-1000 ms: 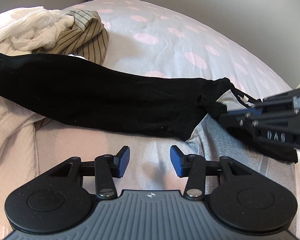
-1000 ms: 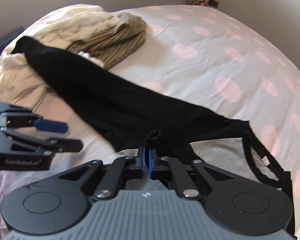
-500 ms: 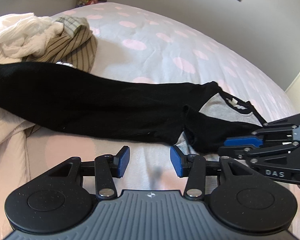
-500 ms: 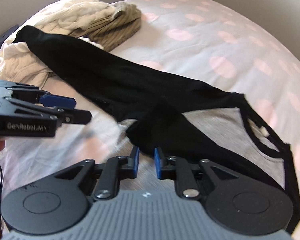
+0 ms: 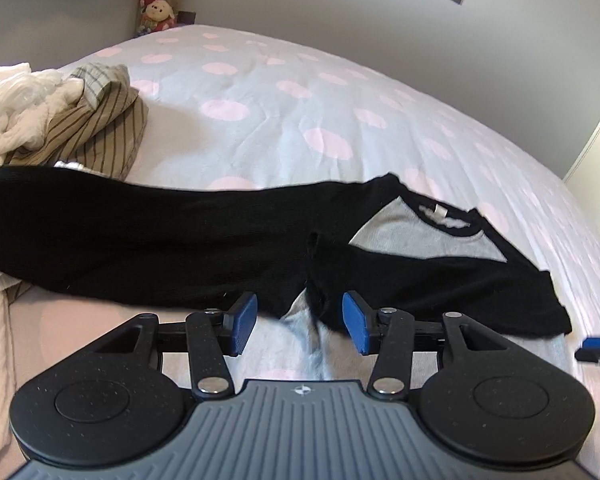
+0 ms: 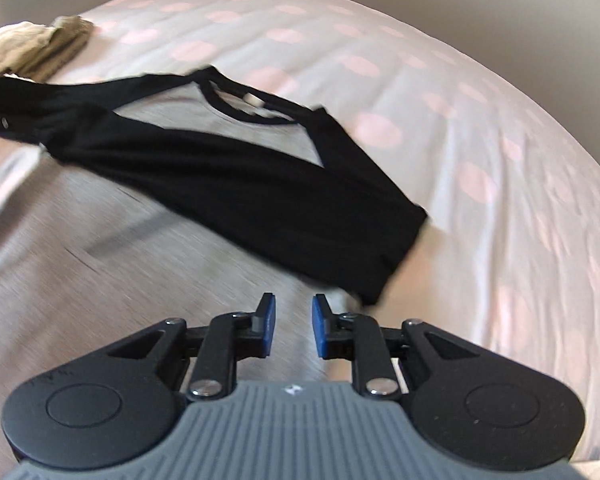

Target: Fold clothes

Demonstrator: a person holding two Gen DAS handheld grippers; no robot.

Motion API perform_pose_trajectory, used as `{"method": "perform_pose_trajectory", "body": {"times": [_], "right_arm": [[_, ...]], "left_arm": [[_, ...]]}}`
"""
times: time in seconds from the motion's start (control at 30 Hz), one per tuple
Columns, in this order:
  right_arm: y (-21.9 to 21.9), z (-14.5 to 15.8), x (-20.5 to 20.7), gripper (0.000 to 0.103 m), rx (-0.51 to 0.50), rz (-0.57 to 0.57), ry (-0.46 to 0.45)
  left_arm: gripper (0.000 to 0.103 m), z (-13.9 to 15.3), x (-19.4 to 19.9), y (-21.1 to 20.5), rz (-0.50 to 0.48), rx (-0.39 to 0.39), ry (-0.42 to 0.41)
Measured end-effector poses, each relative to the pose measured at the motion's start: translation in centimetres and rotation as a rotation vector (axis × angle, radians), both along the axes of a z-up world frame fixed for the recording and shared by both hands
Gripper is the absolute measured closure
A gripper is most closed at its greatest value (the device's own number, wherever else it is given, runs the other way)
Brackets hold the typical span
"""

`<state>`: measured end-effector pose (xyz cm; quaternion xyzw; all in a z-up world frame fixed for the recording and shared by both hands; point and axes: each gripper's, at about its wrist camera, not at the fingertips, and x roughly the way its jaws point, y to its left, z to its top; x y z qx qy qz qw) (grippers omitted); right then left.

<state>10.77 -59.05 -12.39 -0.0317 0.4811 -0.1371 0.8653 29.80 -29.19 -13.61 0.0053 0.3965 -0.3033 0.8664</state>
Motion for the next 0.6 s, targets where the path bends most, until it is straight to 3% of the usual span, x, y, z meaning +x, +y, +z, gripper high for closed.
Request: {"method": "perform_pose_trajectory", "body": {"times": [0.07,0.13,0.2,0.43,0.6], "right_arm": [[-0.9,-0.6,-0.6,0.080,-0.023,-0.002,-0.003],[-1.8,-1.2,-0.7,0.074,-0.035,-0.013,-0.012],[-2.6,-1.7,-0.5,0.065,-0.035,-0.034,-0.022],[-5.3,-3.7,0.3,0.069,-0.035,-0.108,-0.058],[-6.5,-4.0,0.0,0.072,0.038,-0.169,-0.123]], "left_arm": [[0.058,0.0,0.3,-0.8,-0.004,0.015,-0.032],[0.058,-0.3,0.6,-1.7,-0.009,0.066,-0.069],[0.058,-1.0,0.7,-2.0,-0.020,0.068,-0.058],[0.064,-3.1,1.0,-3.4,-0.051,0.116,-0.029],[0.065,-3.6,1.2,-3.6,-0.049,0.122,-0.032]]}}
